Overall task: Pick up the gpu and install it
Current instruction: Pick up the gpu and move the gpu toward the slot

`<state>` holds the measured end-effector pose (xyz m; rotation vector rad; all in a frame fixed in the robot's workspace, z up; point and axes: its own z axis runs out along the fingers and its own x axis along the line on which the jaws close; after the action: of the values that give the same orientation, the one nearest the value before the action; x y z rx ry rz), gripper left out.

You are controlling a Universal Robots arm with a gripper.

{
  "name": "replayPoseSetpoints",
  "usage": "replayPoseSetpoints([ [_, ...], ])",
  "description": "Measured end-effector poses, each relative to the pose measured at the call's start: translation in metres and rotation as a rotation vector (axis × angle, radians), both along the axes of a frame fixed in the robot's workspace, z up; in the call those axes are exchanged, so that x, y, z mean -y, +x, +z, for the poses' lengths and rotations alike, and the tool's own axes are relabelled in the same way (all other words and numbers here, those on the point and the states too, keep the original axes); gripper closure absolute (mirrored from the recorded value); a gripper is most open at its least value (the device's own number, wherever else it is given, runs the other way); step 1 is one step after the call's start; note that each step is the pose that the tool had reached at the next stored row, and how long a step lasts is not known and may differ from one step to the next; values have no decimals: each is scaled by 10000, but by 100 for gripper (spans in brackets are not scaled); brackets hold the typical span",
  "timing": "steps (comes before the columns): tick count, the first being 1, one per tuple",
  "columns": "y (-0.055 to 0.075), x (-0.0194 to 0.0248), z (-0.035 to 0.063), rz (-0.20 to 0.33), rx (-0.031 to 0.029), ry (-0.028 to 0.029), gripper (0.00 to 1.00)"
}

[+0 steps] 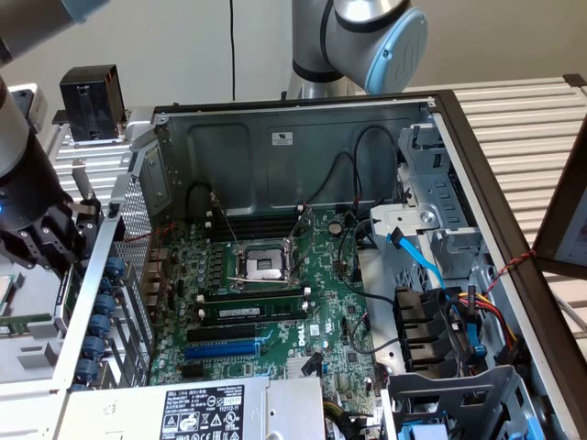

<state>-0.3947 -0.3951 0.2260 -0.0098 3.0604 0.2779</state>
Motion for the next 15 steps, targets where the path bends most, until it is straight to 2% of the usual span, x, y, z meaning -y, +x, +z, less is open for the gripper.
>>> replayPoseSetpoints([
  [5,0,16,-2,-70,0,29,65],
  [8,0,18,-5,-209,0,80,65],
  [12,1,18,-7,-275,-10,174,65],
  [15,0,18,-11,-286,-31,188,65],
])
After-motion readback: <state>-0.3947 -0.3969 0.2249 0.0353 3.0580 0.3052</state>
